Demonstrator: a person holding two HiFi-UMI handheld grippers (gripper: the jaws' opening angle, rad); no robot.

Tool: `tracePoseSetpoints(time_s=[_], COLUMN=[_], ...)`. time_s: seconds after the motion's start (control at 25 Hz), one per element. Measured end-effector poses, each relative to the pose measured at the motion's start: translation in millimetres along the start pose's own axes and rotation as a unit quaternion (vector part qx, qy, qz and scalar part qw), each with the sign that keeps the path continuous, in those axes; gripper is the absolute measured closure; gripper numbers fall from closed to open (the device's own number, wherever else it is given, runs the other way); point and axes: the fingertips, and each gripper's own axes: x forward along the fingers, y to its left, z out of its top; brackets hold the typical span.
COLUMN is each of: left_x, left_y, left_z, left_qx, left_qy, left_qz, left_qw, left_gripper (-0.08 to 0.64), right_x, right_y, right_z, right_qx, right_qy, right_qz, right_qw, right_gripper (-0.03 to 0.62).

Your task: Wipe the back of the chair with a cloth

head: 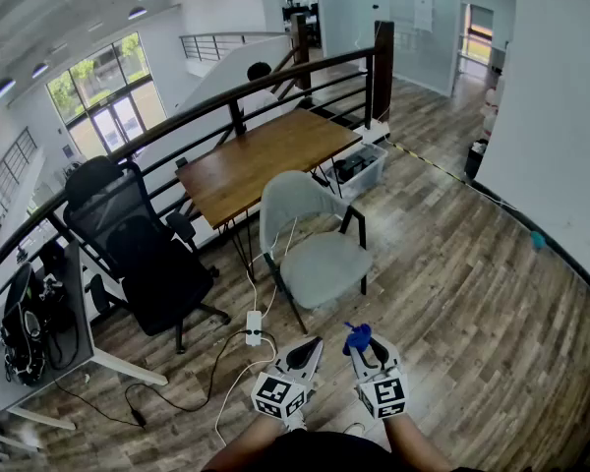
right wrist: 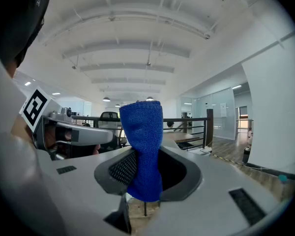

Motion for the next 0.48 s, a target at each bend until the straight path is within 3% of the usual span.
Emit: tracePoseSetpoints(time_s=[0.48], left_x=[-21], left_y=[48], left_z=[4], left_qx=[-0.004], left_qy=[-0.002], left_qz=[0.009], left_qw=[0.9999], left_gripper=[0.554], right_x=[35], right_y=[29], right_z=[21], right_qx=[-0.004], right_qy=[-0.017], right_qz=[0.003], right_qw=[1.000], right_gripper=[0.472])
